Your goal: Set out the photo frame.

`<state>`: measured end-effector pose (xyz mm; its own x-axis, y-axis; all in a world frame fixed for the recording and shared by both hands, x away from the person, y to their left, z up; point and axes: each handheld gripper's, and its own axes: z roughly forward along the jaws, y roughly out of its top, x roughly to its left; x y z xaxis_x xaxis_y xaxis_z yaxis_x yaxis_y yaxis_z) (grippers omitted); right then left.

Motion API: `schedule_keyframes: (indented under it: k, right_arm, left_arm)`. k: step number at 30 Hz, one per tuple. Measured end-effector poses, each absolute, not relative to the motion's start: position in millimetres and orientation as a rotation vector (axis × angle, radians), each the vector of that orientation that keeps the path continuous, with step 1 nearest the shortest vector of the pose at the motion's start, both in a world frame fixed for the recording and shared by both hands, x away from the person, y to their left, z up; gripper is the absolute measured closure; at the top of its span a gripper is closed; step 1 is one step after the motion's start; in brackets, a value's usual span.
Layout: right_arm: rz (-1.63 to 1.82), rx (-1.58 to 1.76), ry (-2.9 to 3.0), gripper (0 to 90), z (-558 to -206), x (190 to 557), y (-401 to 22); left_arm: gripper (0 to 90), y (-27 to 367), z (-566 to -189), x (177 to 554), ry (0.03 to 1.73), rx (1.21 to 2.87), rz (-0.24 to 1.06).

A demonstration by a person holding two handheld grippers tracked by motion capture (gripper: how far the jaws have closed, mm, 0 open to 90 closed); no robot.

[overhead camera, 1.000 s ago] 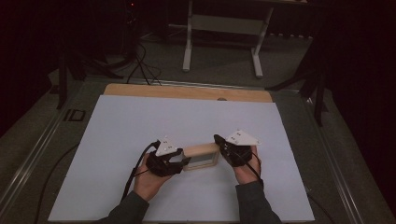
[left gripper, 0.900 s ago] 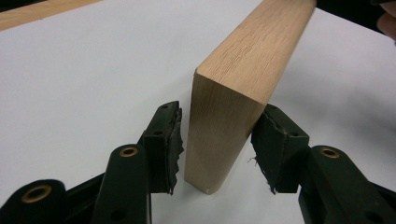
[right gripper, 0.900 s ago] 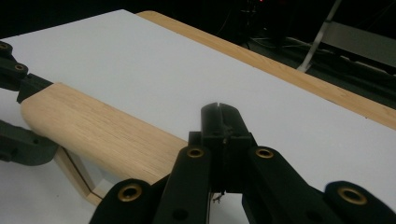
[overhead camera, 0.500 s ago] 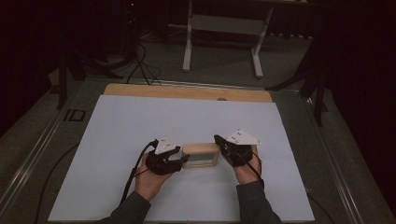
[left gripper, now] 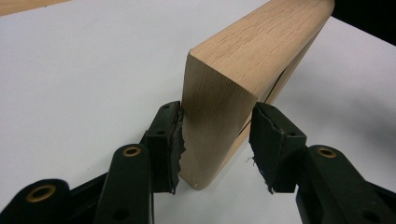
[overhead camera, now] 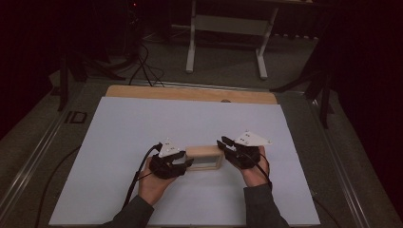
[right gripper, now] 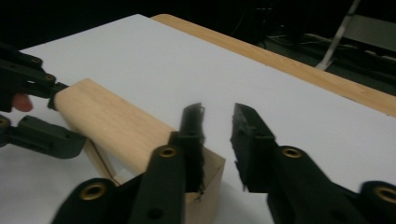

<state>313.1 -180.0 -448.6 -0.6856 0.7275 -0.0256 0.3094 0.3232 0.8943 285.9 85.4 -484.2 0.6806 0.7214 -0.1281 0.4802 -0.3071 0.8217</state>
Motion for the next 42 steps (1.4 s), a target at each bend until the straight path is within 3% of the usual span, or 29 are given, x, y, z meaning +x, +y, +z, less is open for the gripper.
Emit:
schedule_keyframes:
  k: [8, 13, 31, 42]
  right_arm:
    - [1.379, 0.915, 2.218, 51.8, -449, 311, -184]
    - [1.445, 0.918, 2.246, 48.0, -453, 310, -190]
    - [1.435, 0.878, 2.352, 41.3, -470, 311, -193]
    - [1.395, 0.853, 2.383, 41.9, -479, 314, -191]
  left_arm:
    - [53.7, 85, -485, 286, 0.928, 1.971, 0.33]
    - [54.5, 84, -485, 286, 0.926, 1.974, 0.329]
    - [56.5, 84, -486, 288, 0.935, 1.967, 0.328]
    - [56.4, 84, -486, 290, 0.933, 1.965, 0.325]
